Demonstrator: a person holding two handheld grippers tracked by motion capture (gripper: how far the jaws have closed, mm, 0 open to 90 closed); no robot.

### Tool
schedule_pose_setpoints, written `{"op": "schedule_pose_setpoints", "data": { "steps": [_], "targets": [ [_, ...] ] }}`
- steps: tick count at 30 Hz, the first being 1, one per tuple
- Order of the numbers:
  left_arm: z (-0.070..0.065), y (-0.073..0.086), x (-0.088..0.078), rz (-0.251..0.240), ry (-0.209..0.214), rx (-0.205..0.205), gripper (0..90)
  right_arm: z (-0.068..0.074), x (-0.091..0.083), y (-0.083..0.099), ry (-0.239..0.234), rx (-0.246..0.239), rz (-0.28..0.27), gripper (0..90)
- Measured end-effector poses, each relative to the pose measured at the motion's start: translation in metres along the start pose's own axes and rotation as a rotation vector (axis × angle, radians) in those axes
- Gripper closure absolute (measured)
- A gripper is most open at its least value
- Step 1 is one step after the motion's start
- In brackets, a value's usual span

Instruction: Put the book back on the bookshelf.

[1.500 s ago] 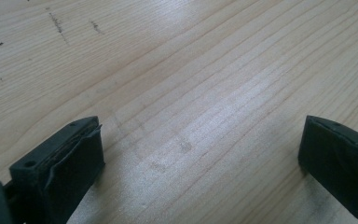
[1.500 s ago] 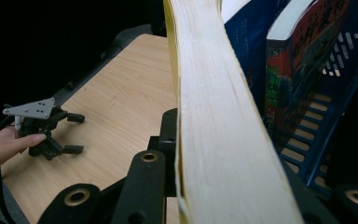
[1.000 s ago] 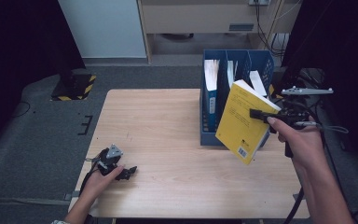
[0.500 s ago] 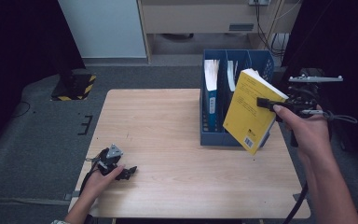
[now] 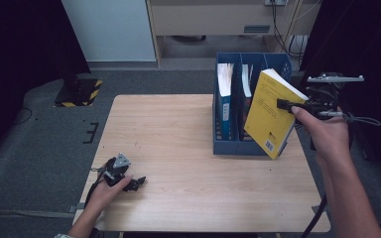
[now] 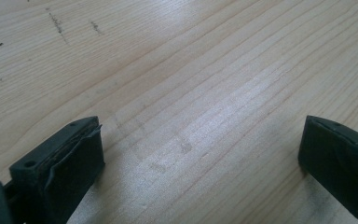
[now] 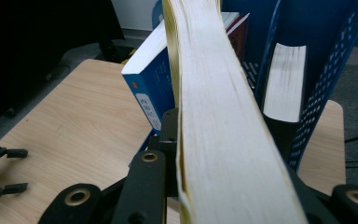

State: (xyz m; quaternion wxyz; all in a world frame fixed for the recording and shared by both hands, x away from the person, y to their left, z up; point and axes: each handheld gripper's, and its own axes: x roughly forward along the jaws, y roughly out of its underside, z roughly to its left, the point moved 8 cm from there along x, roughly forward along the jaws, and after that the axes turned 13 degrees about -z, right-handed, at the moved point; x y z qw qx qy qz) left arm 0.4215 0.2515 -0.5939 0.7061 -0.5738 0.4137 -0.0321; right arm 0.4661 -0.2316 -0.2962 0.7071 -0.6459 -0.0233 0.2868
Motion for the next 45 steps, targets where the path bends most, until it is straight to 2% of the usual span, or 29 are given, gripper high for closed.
{"op": "schedule_pose_setpoints", "data": {
  "steps": [7, 14, 26, 29, 35, 45],
  "targets": [
    [0.000, 0.000, 0.000, -0.001, 0.000, 0.000, 0.0, -0.003, 0.004, -0.001, 0.023, -0.007, 0.020, 75.2],
    [0.000, 0.000, 0.000, 0.001, 0.000, 0.000, 0.0, -0.014, 0.012, 0.000, 0.071, 0.002, 0.030, 75.3],
    [0.000, 0.000, 0.000, -0.001, 0.001, 0.001, 0.0, -0.024, 0.055, -0.008, 0.173, 0.046, 0.002, 75.1],
    [0.000, 0.000, 0.000, -0.001, 0.001, 0.001, 0.0, -0.023, 0.069, -0.010, 0.207, 0.042, -0.011, 75.2],
    [0.000, 0.000, 0.000, -0.001, 0.001, 0.001, 0.0, -0.021, 0.093, -0.006, 0.235, 0.028, -0.004, 75.2],
    [0.000, 0.000, 0.000, -0.002, 0.003, 0.002, 0.0, -0.034, 0.124, -0.002, 0.282, 0.078, -0.025, 75.0]
  ]
}}
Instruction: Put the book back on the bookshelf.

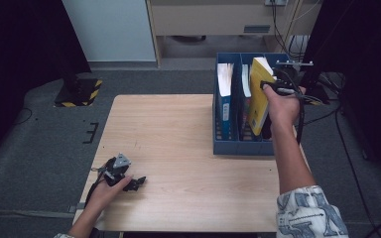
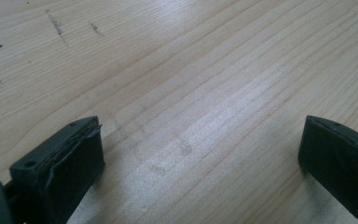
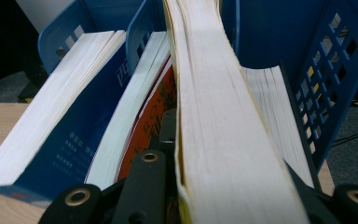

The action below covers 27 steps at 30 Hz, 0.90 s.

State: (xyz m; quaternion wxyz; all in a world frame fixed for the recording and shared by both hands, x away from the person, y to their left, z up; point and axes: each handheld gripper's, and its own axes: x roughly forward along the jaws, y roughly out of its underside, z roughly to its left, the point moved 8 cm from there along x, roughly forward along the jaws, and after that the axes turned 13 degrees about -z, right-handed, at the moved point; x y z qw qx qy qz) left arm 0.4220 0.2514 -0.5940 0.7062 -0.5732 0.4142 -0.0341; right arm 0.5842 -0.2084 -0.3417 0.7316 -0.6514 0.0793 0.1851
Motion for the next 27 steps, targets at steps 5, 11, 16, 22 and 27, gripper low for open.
{"op": "schedule_pose_setpoints", "data": {
  "steps": [5, 11, 16, 22, 27],
  "targets": [
    [0.000, 0.000, 0.000, 0.000, 0.000, 0.000, 0.0, 0.006, 0.012, 0.003, 0.006, -0.005, -0.001, 74.9],
    [0.000, 0.000, 0.000, 0.000, 0.001, 0.001, 0.0, 0.011, 0.023, 0.007, 0.013, -0.008, -0.002, 74.8],
    [0.000, 0.000, 0.000, -0.002, 0.001, 0.000, 0.0, 0.008, 0.031, 0.015, 0.017, 0.004, 0.003, 74.9],
    [0.000, 0.000, 0.001, -0.002, 0.002, 0.001, 0.0, 0.008, 0.036, 0.023, 0.006, 0.008, 0.008, 74.8],
    [0.000, 0.000, 0.001, -0.002, 0.003, 0.001, 0.0, 0.005, 0.041, 0.034, 0.006, 0.008, 0.021, 74.9]
  ]
}}
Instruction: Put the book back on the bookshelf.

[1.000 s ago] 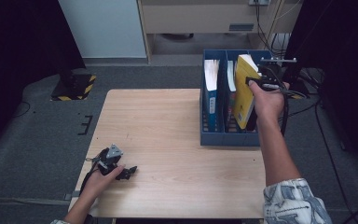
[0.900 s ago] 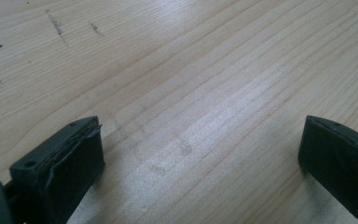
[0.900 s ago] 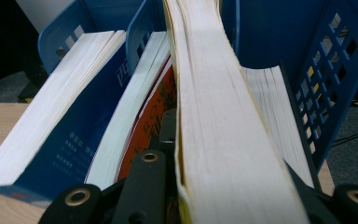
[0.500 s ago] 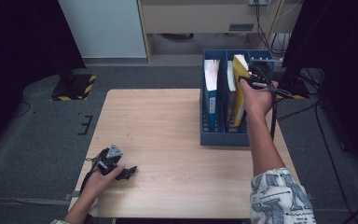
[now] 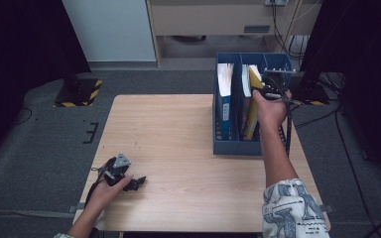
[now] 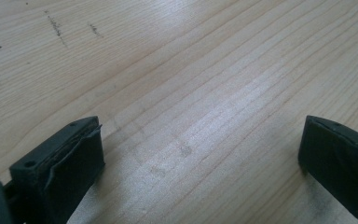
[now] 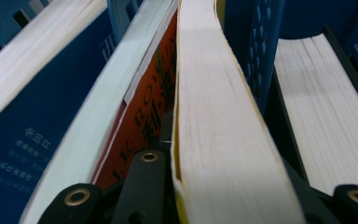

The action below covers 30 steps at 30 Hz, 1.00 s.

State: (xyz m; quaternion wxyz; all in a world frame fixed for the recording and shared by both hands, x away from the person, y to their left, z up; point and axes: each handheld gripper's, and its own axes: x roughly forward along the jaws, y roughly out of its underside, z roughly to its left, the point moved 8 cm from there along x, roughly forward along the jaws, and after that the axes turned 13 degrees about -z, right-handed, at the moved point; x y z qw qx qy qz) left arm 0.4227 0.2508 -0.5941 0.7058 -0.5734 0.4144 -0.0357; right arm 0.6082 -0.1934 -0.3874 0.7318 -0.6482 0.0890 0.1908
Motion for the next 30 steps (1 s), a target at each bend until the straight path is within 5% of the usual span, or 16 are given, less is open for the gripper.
{"op": "schedule_pose_setpoints", "data": {
  "steps": [30],
  "targets": [
    [0.000, 0.000, 0.000, -0.002, 0.001, 0.002, 0.0, -0.006, 0.008, 0.027, 0.002, -0.002, 0.031, 74.5]
  ]
}}
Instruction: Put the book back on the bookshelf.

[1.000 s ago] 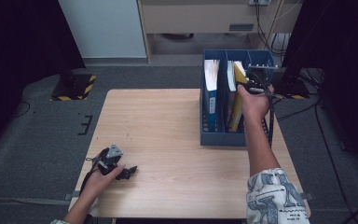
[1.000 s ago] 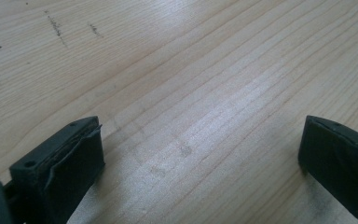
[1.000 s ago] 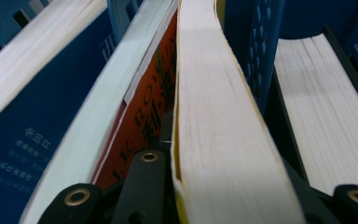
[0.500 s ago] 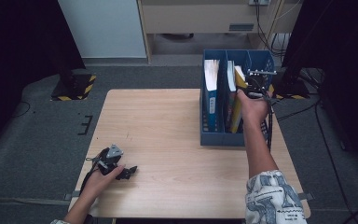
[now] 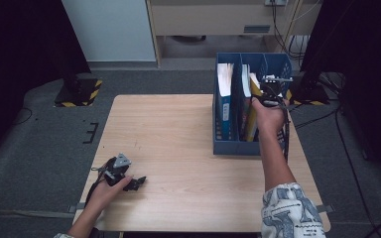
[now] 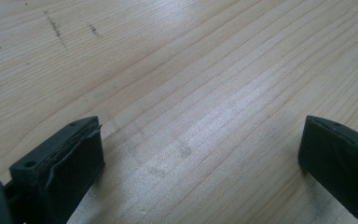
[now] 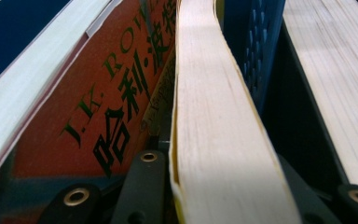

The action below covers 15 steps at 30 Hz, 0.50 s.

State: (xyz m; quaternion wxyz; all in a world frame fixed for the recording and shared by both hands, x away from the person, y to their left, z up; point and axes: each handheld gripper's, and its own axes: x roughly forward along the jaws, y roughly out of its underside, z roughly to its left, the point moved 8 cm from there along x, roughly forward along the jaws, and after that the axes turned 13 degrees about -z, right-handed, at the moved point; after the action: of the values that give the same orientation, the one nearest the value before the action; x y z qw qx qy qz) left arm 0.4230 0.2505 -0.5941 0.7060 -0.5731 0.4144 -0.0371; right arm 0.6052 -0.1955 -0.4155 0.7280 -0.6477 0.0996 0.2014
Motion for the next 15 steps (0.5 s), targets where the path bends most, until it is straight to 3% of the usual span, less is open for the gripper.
{"op": "schedule_pose_setpoints", "data": {
  "steps": [15],
  "targets": [
    [0.000, 0.000, 0.000, 0.002, -0.001, 0.000, 0.0, 0.002, -0.011, 0.003, -0.006, -0.018, 0.054, 72.7]
  ]
}}
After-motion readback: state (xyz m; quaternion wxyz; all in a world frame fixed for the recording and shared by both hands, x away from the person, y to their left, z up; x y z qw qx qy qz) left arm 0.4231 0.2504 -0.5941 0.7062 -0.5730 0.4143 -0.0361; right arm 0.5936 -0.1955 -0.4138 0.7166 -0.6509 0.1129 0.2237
